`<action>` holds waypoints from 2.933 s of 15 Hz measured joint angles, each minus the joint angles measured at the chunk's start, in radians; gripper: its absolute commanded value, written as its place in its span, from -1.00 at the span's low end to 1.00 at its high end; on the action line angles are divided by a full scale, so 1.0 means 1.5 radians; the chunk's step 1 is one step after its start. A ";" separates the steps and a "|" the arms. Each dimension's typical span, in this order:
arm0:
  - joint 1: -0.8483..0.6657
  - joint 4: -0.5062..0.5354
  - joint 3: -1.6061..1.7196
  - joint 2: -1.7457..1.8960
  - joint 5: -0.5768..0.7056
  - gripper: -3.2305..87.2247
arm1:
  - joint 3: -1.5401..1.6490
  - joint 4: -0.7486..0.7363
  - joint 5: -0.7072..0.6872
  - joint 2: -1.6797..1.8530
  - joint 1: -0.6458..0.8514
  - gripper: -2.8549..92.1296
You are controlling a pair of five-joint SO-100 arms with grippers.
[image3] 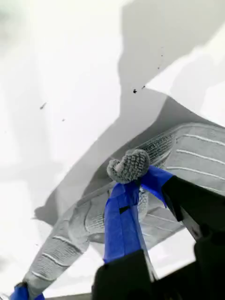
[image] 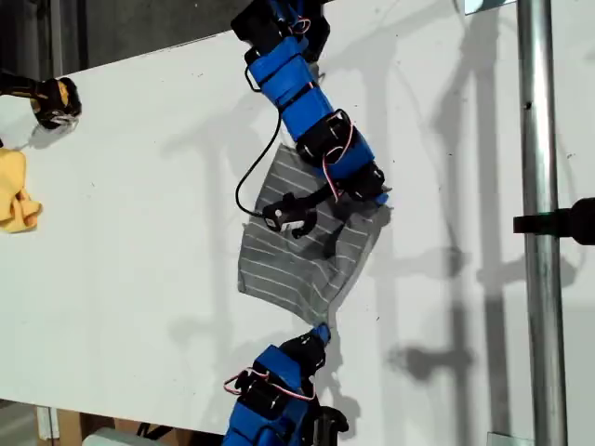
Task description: Grasp corners of a towel and fold twice.
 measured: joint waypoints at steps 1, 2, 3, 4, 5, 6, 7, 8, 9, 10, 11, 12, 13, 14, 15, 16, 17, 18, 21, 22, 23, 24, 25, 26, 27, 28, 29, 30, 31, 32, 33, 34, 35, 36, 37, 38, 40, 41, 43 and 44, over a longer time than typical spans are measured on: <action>-0.022 -0.004 0.040 0.042 -0.001 -0.98 | 0.024 0.010 0.012 0.014 0.006 -0.94; -0.042 -0.015 0.072 0.078 -0.005 -0.98 | 0.040 0.043 0.024 0.027 0.018 -0.94; -0.066 -0.020 0.098 0.102 -0.002 -0.98 | 0.059 0.071 0.037 0.042 0.033 -0.94; -0.092 -0.029 0.104 0.106 0.003 -0.98 | 0.081 0.074 0.042 0.057 0.044 -0.94; -0.119 -0.039 0.106 0.101 0.019 -0.98 | 0.097 0.080 0.043 0.069 0.051 -0.94; -0.144 -0.051 0.107 0.087 0.038 -0.98 | 0.110 0.091 0.044 0.080 0.062 -0.94; -0.169 -0.059 0.103 0.071 0.055 -0.98 | 0.123 0.091 0.044 0.089 0.075 -0.94; -0.193 -0.072 0.094 0.053 0.076 -0.98 | 0.135 0.096 0.044 0.098 0.089 -0.94; -0.219 -0.078 0.074 0.030 0.101 -0.98 | 0.147 0.099 0.044 0.109 0.103 -0.94; -0.244 -0.083 0.047 -0.003 0.129 -0.98 | 0.161 0.096 0.043 0.123 0.122 -0.94; -0.269 -0.083 0.013 -0.036 0.153 -0.98 | 0.181 0.104 0.039 0.144 0.142 -0.94; -0.291 -0.082 -0.034 -0.073 0.183 -0.98 | 0.200 0.106 0.031 0.168 0.167 -0.94; -0.315 -0.080 -0.078 -0.104 0.214 -0.98 | 0.218 0.114 0.020 0.193 0.194 -0.94; -0.336 -0.070 -0.130 -0.138 0.244 -0.98 | 0.233 0.123 0.004 0.221 0.225 -0.94; -0.355 -0.055 -0.178 -0.168 0.262 -0.98 | 0.246 0.132 -0.011 0.250 0.256 -0.94; -0.372 -0.041 -0.219 -0.193 0.281 -0.98 | 0.255 0.140 -0.030 0.274 0.288 -0.94; -0.389 -0.033 -0.250 -0.213 0.292 -0.98 | 0.264 0.152 -0.049 0.292 0.318 -0.94; -0.405 -0.028 -0.273 -0.228 0.308 -0.98 | 0.275 0.155 -0.066 0.311 0.348 -0.94; -0.457 -0.020 -0.323 -0.278 0.333 -0.98 | 0.310 0.171 -0.124 0.363 0.433 -0.94; -0.476 -0.018 -0.344 -0.298 0.345 -0.98 | 0.311 0.180 -0.145 0.376 0.461 -0.94; -0.492 -0.009 -0.372 -0.321 0.357 -0.98 | 0.311 0.192 -0.168 0.389 0.490 -0.94; -0.505 0.002 -0.412 -0.349 0.369 -0.98 | 0.311 0.208 -0.190 0.402 0.518 -0.94; -0.515 0.012 -0.450 -0.380 0.381 -0.98 | 0.316 0.221 -0.211 0.416 0.544 -0.94; -0.525 0.022 -0.501 -0.417 0.392 -0.98 | 0.327 0.232 -0.230 0.433 0.569 -0.94; -0.533 0.032 -0.545 -0.451 0.400 -0.98 | 0.338 0.239 -0.246 0.450 0.590 -0.94; -0.538 0.035 -0.579 -0.483 0.407 -0.98 | 0.352 0.244 -0.261 0.469 0.610 -0.94; -0.544 0.035 -0.612 -0.509 0.414 -0.98 | 0.359 0.251 -0.275 0.487 0.627 -0.94; -0.548 0.035 -0.631 -0.524 0.416 -0.98 | 0.364 0.255 -0.283 0.500 0.637 -0.94; -0.549 0.035 -0.634 -0.528 0.420 -0.98 | 0.371 0.258 -0.285 0.507 0.639 -0.94; -0.547 0.036 -0.634 -0.528 0.422 -0.98 | 0.377 0.258 -0.285 0.507 0.636 -0.94; -0.547 0.042 -0.634 -0.528 0.422 -0.98 | 0.381 0.258 -0.277 0.507 0.619 -0.94; -0.547 0.047 -0.634 -0.528 0.422 -0.98 | 0.381 0.258 -0.262 0.508 0.587 -0.94; -0.546 0.057 -0.631 -0.528 0.422 -0.98 | 0.381 0.254 -0.239 0.508 0.555 -0.94; -0.543 0.069 -0.624 -0.528 0.425 -0.98 | 0.386 0.251 -0.212 0.507 0.515 -0.94; -0.537 0.079 -0.623 -0.528 0.430 -0.98 | 0.393 0.249 -0.183 0.498 0.473 -0.94; -0.528 0.091 -0.622 -0.528 0.435 -0.98 | 0.399 0.242 -0.151 0.489 0.438 -0.94; -0.505 0.107 -0.601 -0.528 0.446 -0.98 | 0.427 0.220 -0.102 0.473 0.375 -0.94; -0.496 0.109 -0.579 -0.526 0.450 -0.98 | 0.441 0.211 -0.080 0.465 0.350 -0.94; -0.480 0.109 -0.533 -0.499 0.452 -0.98 | 0.469 0.179 -0.047 0.459 0.317 -0.94; -0.479 0.108 -0.509 -0.490 0.452 -0.98 | 0.480 0.163 -0.038 0.453 0.309 -0.94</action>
